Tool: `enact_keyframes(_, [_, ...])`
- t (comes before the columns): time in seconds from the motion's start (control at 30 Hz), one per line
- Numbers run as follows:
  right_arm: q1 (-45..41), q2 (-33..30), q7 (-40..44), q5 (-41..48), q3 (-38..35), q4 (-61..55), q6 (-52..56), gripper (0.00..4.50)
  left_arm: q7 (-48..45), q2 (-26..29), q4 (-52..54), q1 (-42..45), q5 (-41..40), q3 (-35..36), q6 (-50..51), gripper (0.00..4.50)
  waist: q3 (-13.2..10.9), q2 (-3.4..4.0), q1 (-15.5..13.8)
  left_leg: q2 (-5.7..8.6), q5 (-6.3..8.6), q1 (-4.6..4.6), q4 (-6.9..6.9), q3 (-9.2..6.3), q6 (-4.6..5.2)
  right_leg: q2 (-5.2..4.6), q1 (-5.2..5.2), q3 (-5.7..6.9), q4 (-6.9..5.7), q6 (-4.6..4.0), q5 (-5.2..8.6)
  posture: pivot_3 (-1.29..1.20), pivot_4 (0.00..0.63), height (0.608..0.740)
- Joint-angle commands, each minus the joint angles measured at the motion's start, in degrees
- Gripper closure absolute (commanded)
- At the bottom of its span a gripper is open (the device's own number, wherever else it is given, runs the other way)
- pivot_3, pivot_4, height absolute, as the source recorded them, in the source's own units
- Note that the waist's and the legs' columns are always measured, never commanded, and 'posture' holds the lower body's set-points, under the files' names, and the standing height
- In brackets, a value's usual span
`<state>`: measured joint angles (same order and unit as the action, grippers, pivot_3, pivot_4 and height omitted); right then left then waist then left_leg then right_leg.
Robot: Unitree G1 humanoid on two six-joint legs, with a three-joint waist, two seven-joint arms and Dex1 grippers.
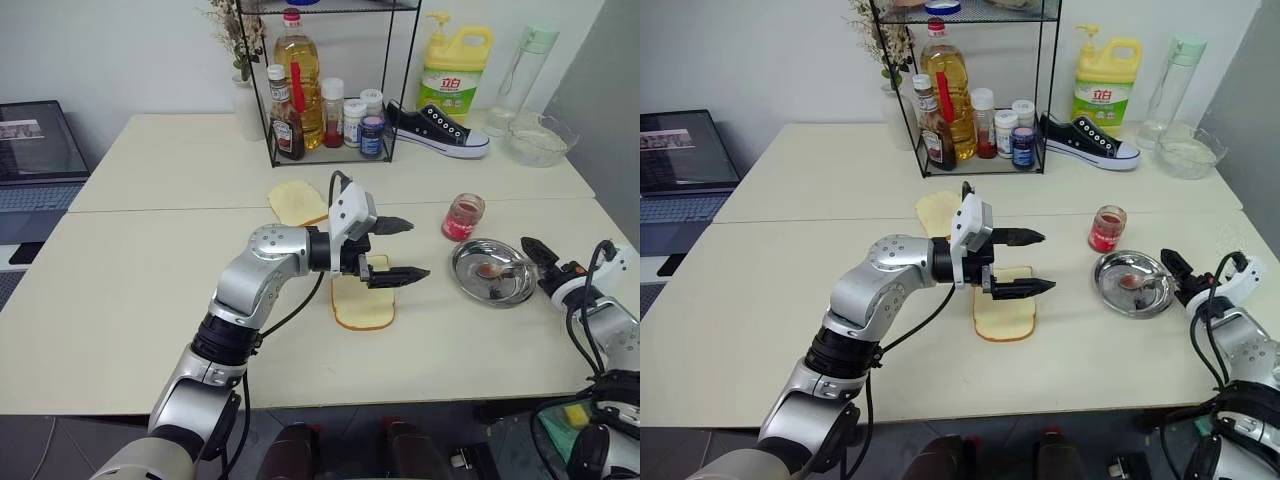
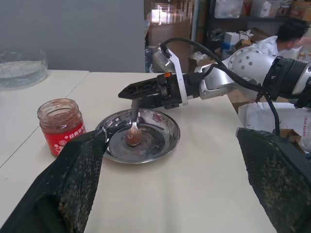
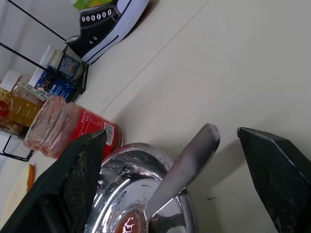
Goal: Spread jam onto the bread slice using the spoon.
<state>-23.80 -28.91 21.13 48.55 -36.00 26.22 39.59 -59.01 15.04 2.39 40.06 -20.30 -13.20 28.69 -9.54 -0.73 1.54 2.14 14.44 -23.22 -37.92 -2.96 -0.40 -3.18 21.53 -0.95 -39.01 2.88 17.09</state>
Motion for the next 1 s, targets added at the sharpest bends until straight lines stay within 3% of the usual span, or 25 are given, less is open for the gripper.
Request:
enact_keyframes(0.03, [-2.0,-0.3,0.9,1.3,-1.7,1.2,-0.2,0.00,0.6,-0.4,1.8,1.4,-1.2,0.5,-0.1,0.03,0.0,0.00,0.0,0.00,0.00,0.00,0.00,-0.01,0.00,0.00,0.00,0.00,0.00,0.00,0.00,0.00,0.150,0.740])
enact_keyframes(0.23, [-2.7,-0.6,0.9,0.0,-2.6,4.2,-2.1,0.00,0.8,0.0,2.0,1.4,-1.4,0.7,0.1,0.03,0.0,0.00,0.0,0.00,0.00,0.01,0.00,-0.02,0.00,0.00,-0.04,0.00,0.02,0.00,0.00,0.00,0.150,0.740])
enact_keyframes(0.33, [-3.2,-0.8,1.1,0.2,-3.1,5.4,-2.5,0.50,1.0,0.0,2.0,1.5,-1.4,0.6,0.1,0.00,0.0,0.00,0.0,0.00,0.00,0.02,0.00,-0.03,0.00,0.00,-0.06,0.00,0.03,0.00,0.00,0.00,0.150,0.740])
enact_keyframes(0.73, [-2.4,-1.6,1.5,1.2,-5.1,5.2,-1.7,4.48,0.9,0.3,2.7,0.9,-1.7,0.5,0.5,0.00,0.0,-0.01,-0.3,0.03,0.00,0.05,-0.02,-0.10,0.00,-0.02,-0.17,0.00,0.08,0.00,0.00,0.00,0.150,0.740])
enact_keyframes(1.0, [-0.2,-2.5,0.6,5.1,-6.8,-3.5,2.5,4.48,1.0,0.5,2.0,1.0,-2.5,1.2,0.5,0.00,0.0,0.00,-0.1,0.03,0.00,0.10,0.02,-0.09,0.00,-0.04,-0.18,-0.02,0.07,0.00,0.00,0.00,0.150,0.740])
